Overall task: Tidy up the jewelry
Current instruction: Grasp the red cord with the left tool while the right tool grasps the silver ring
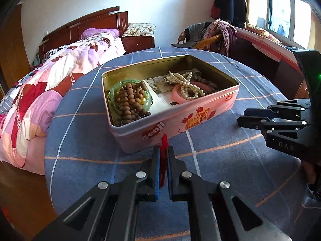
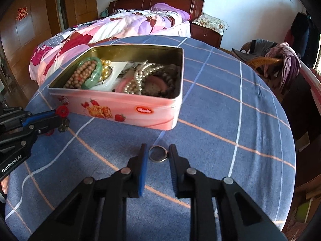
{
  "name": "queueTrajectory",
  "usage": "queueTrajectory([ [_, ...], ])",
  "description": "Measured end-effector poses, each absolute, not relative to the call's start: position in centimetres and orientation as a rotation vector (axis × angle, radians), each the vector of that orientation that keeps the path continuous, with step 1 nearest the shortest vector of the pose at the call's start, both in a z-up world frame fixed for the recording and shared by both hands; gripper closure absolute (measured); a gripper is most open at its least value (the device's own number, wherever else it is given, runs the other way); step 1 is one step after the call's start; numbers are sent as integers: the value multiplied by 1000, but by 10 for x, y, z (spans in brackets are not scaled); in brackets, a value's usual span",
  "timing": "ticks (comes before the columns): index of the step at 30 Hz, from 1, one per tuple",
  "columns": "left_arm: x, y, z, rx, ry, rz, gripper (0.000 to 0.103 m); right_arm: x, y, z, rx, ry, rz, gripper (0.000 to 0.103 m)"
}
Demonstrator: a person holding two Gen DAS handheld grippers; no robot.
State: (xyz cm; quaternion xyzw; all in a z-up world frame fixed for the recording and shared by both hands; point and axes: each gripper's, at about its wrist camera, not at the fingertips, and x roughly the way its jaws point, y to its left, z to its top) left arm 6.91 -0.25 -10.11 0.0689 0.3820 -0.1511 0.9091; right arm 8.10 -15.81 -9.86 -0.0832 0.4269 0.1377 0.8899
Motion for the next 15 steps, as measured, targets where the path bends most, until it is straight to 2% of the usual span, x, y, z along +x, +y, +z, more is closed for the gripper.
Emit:
queueTrajectory([
  [1, 69, -2, -101, 140, 787, -313, 98, 80, -158, -98, -171, 886, 288, 81],
  [3, 69, -3, -100, 137, 784, -312, 98, 76, -160, -96, -171, 874, 286, 94],
  [10, 67, -5, -101, 139, 789, -315, 98, 71, -165, -93, -147, 876, 281, 94],
  [13, 67, -6, -101, 139, 789, -314, 98, 69, -163, -94, -118, 915, 313, 90],
  [15, 67, -6, -102, 136, 788, -313, 98, 67, -158, -95, -89, 933, 345, 81],
])
